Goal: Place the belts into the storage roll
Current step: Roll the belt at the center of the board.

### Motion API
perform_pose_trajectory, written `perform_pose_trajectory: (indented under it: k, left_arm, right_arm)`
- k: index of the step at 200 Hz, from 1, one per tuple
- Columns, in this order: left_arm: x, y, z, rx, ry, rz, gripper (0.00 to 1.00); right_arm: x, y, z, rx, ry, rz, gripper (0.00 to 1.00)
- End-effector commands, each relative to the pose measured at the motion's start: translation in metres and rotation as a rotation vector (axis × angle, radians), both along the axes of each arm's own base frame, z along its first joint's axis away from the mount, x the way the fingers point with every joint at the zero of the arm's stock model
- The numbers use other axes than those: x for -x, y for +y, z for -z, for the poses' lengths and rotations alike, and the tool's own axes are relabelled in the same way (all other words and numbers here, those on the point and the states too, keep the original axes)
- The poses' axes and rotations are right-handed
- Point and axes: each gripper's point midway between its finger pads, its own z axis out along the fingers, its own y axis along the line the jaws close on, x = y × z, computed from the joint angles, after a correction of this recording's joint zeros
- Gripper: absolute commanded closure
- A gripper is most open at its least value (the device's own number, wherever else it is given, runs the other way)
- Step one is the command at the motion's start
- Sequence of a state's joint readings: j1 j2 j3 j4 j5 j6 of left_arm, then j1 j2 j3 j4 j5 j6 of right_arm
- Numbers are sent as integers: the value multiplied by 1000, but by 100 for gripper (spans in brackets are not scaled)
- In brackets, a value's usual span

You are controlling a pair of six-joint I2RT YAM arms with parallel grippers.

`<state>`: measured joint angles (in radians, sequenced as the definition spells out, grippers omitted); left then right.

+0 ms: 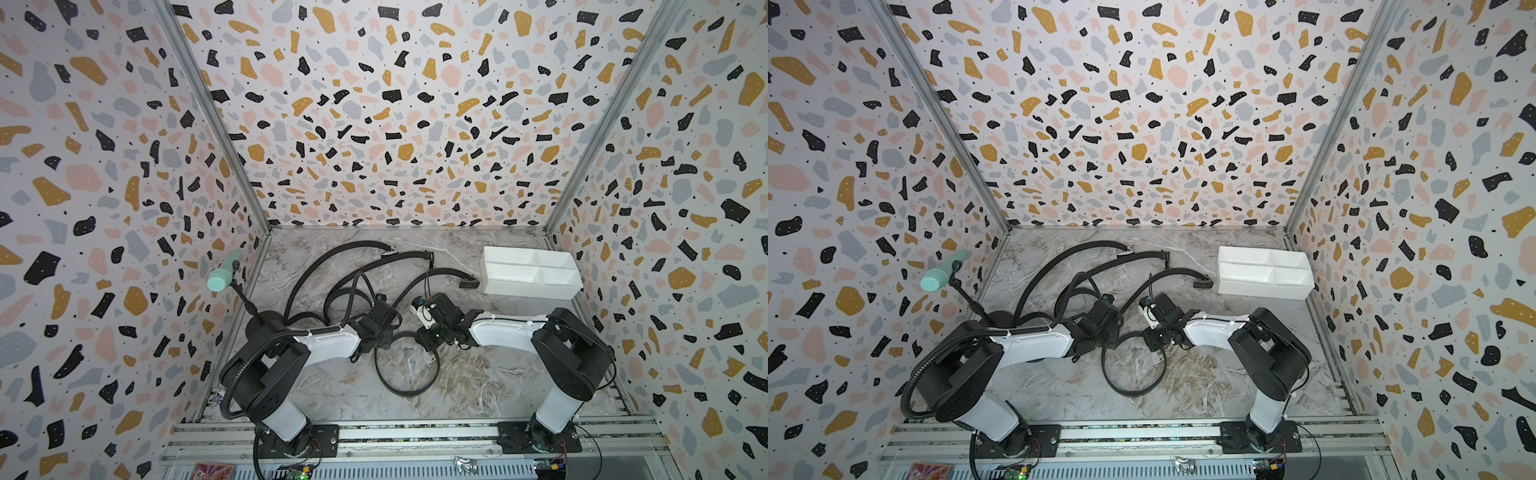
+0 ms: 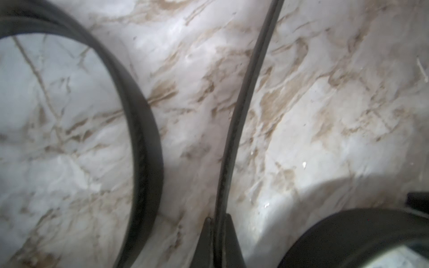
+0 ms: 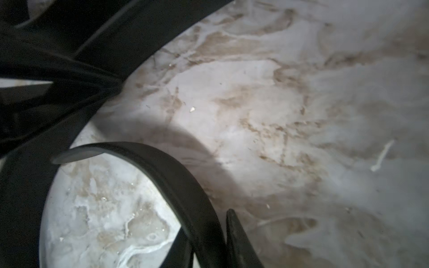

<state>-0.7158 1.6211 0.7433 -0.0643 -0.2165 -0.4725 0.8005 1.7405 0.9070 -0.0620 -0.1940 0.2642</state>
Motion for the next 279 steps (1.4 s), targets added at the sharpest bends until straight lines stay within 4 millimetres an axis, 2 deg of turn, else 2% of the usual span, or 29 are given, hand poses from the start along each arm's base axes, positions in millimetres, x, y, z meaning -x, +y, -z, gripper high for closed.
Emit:
perform_pose_trajectory:
  k: [1, 16, 27, 59, 78, 95, 107, 129, 167, 187, 208, 246, 279]
  left_arm:
    - [-15, -22, -9, 33, -43, 54, 100]
    - [-19, -24, -11, 28, -48, 58, 93]
    - [-19, -22, -15, 21, -56, 57, 81]
    - [-18, -11, -42, 13, -112, 30, 57]
    - [-18, -9, -62, 29, -141, 31, 47]
    - [-14, -15, -74, 49, -147, 64, 40]
    - [-8, -23, -76, 53, -141, 107, 36]
    - [3, -40, -72, 37, -121, 188, 27]
    - [15, -69, -64, 1, -94, 324, 14]
    - [20, -79, -60, 9, -72, 380, 12]
    - [25, -80, -52, -17, -42, 418, 12]
    - [26, -80, -42, -56, -21, 442, 11]
    - [20, -82, -35, -85, -19, 451, 13]
  right_arm:
    - [10, 5, 4, 24, 28, -76, 75]
    - [8, 6, 0, 29, 26, -89, 73]
    - [3, 1, -7, 41, 20, -86, 69]
    - [-24, -27, -50, -17, -2, -31, 49]
    - [-52, -53, -71, -20, -39, 34, 40]
    - [-83, -79, -80, 12, -75, 120, 33]
    - [-108, -97, -84, 33, -99, 186, 29]
    - [-148, -115, -89, 37, -128, 252, 26]
    - [-215, -136, -74, 134, -191, 319, 19]
    - [-240, -141, -59, 168, -182, 322, 19]
    - [-259, -142, -44, 211, -181, 314, 18]
    - [-273, -144, -19, 272, -163, 302, 20]
    - [-254, -137, -6, 283, -116, 267, 34]
